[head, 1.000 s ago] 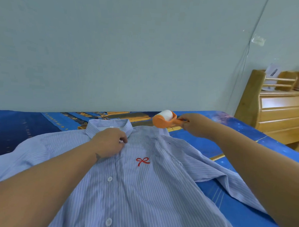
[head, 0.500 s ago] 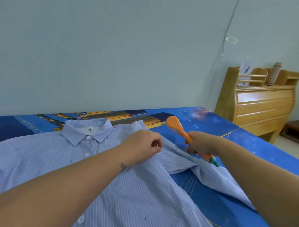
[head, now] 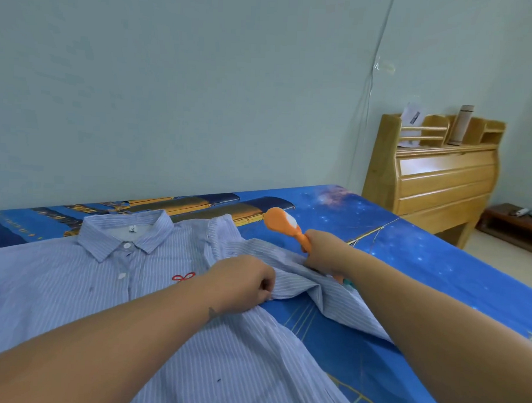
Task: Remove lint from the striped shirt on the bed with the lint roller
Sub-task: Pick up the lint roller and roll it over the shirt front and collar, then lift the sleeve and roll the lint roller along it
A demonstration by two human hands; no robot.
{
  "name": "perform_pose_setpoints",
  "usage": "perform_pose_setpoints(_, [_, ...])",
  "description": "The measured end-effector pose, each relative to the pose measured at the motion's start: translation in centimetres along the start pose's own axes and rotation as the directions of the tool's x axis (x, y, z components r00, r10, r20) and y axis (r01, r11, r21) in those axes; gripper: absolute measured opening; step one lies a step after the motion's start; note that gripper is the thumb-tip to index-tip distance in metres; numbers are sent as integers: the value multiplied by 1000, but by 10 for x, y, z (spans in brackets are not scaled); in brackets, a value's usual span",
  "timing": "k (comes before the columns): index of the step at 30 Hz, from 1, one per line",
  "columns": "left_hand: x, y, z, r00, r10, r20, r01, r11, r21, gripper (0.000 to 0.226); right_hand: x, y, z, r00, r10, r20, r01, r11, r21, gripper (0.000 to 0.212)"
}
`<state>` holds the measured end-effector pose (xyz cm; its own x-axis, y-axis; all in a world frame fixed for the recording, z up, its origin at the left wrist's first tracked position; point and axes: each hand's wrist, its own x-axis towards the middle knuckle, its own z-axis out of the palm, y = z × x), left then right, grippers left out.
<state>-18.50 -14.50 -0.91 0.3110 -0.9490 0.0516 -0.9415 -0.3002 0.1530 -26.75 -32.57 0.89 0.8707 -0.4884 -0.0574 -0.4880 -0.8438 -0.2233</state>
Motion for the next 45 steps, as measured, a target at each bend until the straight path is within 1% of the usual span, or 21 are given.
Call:
perform_pose_setpoints(3, [6,10,0,997,11,-77,-12,1000,-15,10,-2,13,-12,997,8,-73,-16,993,-116,22])
perform_pose_setpoints(6, [15,27,0,977,48,-209,-67,994,-84,10,-1,39,-23,983,51,-178,-87,976,-198,27])
perform_pose_setpoints(7, [18,33,1,970,51,-237,-76,992,-98,9,0,48,-26,977,79,-197,-120,971,-208,32])
perform_pose_setpoints(9, [23,43,5,966,47,-255,-71,994,-88,11,0,63,-31,973,117,-201,-164,958,-234,43])
perform_pose_setpoints(11, [27,50,13,974,27,-225,-44,996,-71,14,1,72,-30,976,124,-181,-169,953,-253,48])
perform_pose_setpoints(13, [26,51,14,980,-15,-200,-8,994,-113,21,1,77,-23,983,116,-140,-152,949,-278,44])
perform_pose_setpoints(15, [26,41,7,968,-86,-236,41,981,-189,24,3,79,-15,981,115,-158,-157,945,-288,17])
perform_pose_setpoints(16, [26,31,2,953,-140,-268,82,973,-217,24,5,79,-14,978,88,-188,-145,938,-314,11])
perform_pose_setpoints(17, [27,18,-3,935,-204,-289,137,962,-235,23,5,76,-14,975,38,-217,-115,930,-350,18])
perform_pose_setpoints(18, [26,2,-7,918,-268,-292,200,949,-243,22,5,71,-16,971,1,-240,-86,936,-341,23])
perform_pose_setpoints(20, [22,-29,-11,893,-374,-249,325,921,-216,27,9,60,-19,964,-60,-261,-15,961,-277,21])
perform_pose_setpoints(22, [17,-54,-10,886,-431,-172,418,902,-110,36,8,38,-21,962,-120,-245,66,974,-216,16])
perform_pose_setpoints(23, [14,-63,-8,888,-440,-133,438,898,-47,39,5,25,-21,960,-140,-244,102,982,-162,15])
perform_pose_setpoints(24, [12,-70,-6,894,-437,-96,439,899,-3,39,2,14,-20,961,-181,-207,148,975,-168,17])
perform_pose_setpoints(25, [10,-76,-5,901,-428,-64,430,902,23,39,2,5,-17,959,-204,-199,177,973,-146,19])
perform_pose_setpoints(26, [8,-81,-4,907,-420,-39,421,906,39,40,2,-5,-14,953,-236,-190,204,964,-171,21])
perform_pose_setpoints(29, [3,-91,-3,920,-390,36,387,919,74,44,1,-27,-5,957,-242,-161,209,958,-197,23])
perform_pose_setpoints(31, [0,-94,-4,921,-381,76,378,924,57,46,4,-36,-2,959,-245,-144,210,953,-220,27])
perform_pose_setpoints(33, [-1,-94,-4,921,-378,90,374,926,58,47,5,-44,-1,964,-243,-111,206,940,-271,31])
perform_pose_setpoints(37, [1,-93,-4,911,-397,110,384,916,116,49,4,-48,-4,972,-229,-59,190,905,-381,34])
perform_pose_setpoints(45, [-1,-91,-3,919,-383,95,371,920,126,48,-5,-33,-24,984,-156,83,176,912,-372,36])
